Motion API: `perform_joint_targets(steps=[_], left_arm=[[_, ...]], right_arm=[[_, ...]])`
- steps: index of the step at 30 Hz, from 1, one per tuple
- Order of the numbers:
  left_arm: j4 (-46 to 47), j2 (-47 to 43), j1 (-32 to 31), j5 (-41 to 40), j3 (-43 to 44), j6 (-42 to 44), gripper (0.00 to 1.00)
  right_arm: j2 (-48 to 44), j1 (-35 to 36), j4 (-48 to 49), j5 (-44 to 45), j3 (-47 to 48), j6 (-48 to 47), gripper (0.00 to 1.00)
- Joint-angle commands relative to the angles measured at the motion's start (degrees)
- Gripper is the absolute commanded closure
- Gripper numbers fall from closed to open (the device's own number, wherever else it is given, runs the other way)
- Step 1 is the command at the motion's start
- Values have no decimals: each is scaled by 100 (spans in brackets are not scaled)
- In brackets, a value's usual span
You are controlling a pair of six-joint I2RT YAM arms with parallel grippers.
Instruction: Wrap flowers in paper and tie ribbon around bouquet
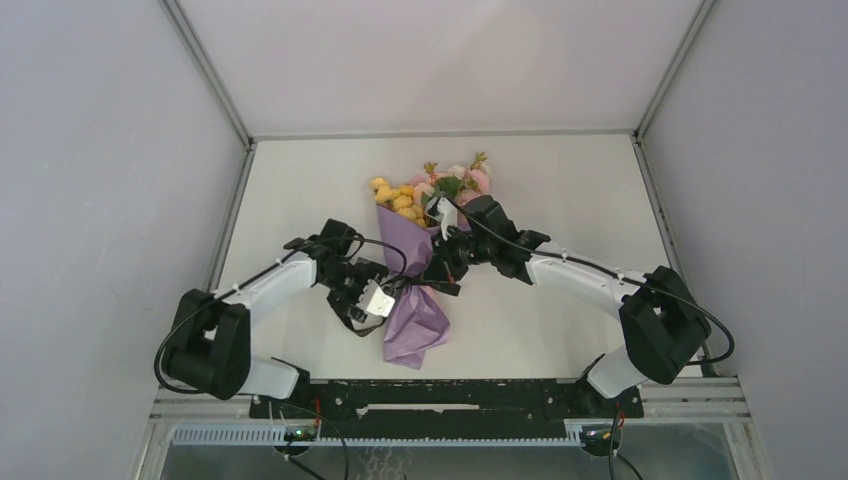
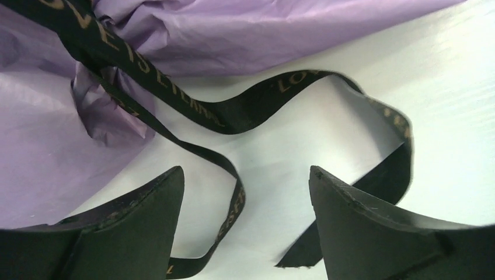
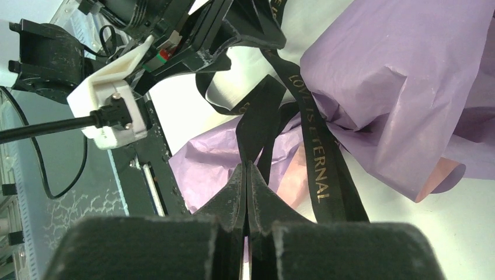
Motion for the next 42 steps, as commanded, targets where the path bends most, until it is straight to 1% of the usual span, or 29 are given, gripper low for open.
perform_joint_targets(steps=[1, 3, 5, 6, 8, 10, 11, 12, 14, 15, 17, 20, 21, 22, 23, 24, 25, 28, 32, 34, 38, 40, 41, 42], left_arm=[[487, 226, 1, -235, 51, 331, 25], [683, 320, 8, -281, -3, 397, 41], [838, 373, 6, -380, -139, 571, 54], [880, 392, 5, -434, -199, 650, 57], [987, 407, 4, -552, -334, 698, 59], [1293, 399, 6, -608, -490, 467, 60], [1386, 397, 5, -622, -524, 408, 64], [1460, 367, 10, -639, -570, 382, 70], [1609, 198, 5, -666, -692, 330, 98], [1600, 67, 5, -679, -704, 298, 100], [962, -246, -2, -624, -469, 345, 100], [-780, -734, -56, -70, 292, -41, 100], [-1638, -850, -138, 70, 532, -96, 100], [-1985, -950, -272, 185, 715, -153, 100], [-2565, -1049, -491, 301, 856, -277, 100], [-2758, -1127, -746, 457, 963, -550, 100], [-2732, -1198, -994, 676, 1037, -1151, 100], [-1882, -1253, -1503, 1179, 1134, -2560, 100], [-169, -1053, -2434, 1472, 1342, -4763, 100], [613, -881, -2902, 1531, 1347, -5592, 100], [2073, -433, -3528, 1568, 1256, -6593, 100], [2873, -217, -3668, 1635, 1240, -7015, 100], [3463, -91, -3710, 1676, 1264, -7340, 100], [3851, 37, -3746, 1717, 1306, -7653, 100]], right_arm=[[-229, -30, 43, 34, 103, -163, 100], [-257, -25, 11, 46, 97, -174, 100], [-298, -36, -21, 73, 97, -190, 100], [-308, -45, -30, 77, 105, -188, 100], [-322, -63, -21, 70, 105, -159, 100], [-327, -76, 9, 47, 104, -121, 100], [-331, -82, 29, 37, 103, -103, 100], [-327, -78, 62, 32, 102, -87, 100], [-302, -88, 136, 52, 103, -46, 100], [-290, -91, 181, 78, 108, -20, 100], [-257, -112, 264, 149, 107, 45, 100], [-173, -262, 442, 134, 108, 294, 100], [-140, -313, 496, 112, 104, 386, 100], [-124, -341, 530, 115, 107, 404, 100], [-109, -343, 557, 136, 107, 403, 100], [-88, -354, 570, 133, 110, 398, 100], [-79, -356, 591, 135, 110, 410, 100], [-41, -421, 661, 95, 110, 523, 100], [-132, -512, 655, 49, 110, 541, 100], [-190, -519, 658, 55, 105, 511, 100], [-257, -534, 563, 27, 110, 426, 100], [-289, -597, 484, -8, 108, 391, 100], [-303, -650, 460, -67, 110, 393, 100], [-317, -696, 441, -154, 108, 407, 100]])
